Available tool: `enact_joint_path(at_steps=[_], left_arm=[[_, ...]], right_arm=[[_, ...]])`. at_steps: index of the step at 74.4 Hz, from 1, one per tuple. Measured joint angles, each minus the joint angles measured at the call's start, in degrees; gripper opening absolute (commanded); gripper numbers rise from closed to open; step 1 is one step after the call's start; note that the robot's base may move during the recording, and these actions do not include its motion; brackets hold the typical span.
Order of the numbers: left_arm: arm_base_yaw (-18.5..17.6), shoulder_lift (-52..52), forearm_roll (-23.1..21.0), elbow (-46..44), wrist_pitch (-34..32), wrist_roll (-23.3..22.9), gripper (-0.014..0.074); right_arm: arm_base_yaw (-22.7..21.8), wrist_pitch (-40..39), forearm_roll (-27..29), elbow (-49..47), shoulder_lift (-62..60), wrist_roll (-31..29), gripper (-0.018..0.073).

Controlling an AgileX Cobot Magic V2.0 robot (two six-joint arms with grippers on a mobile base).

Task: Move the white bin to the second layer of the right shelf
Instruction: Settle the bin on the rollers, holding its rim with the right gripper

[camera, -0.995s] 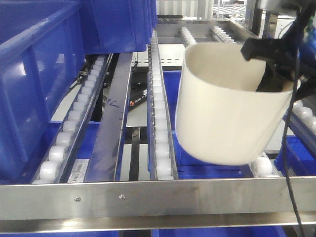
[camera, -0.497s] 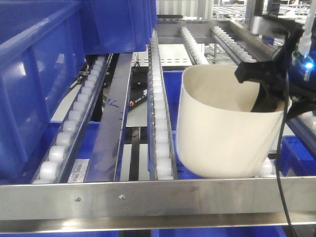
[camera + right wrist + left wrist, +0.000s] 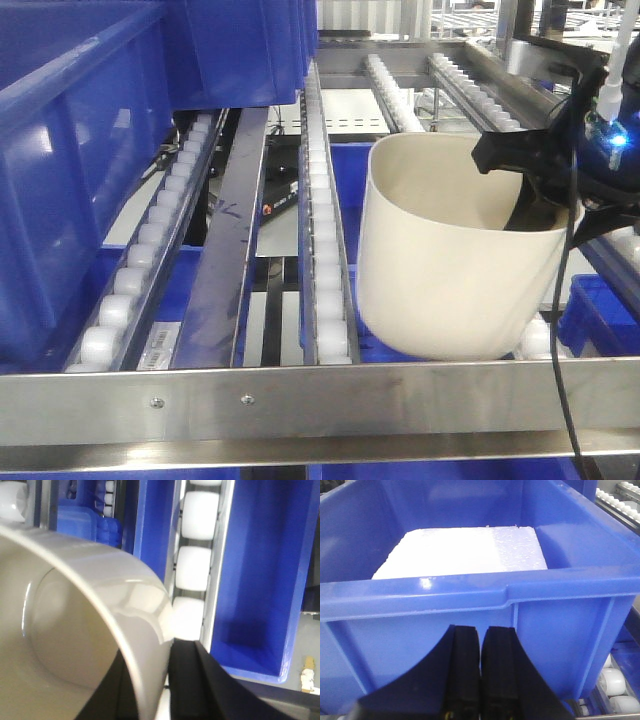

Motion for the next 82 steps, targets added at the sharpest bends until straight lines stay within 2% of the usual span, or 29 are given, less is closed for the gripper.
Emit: enact_joint_path(at_steps=[82], left_arm=[[0.0,0.0,0.0,0.0,0.0,0.0,0.0085]], right_arm=[[0.1,0.2,-0.3,-0.1,1.9,0.0,0.0055]])
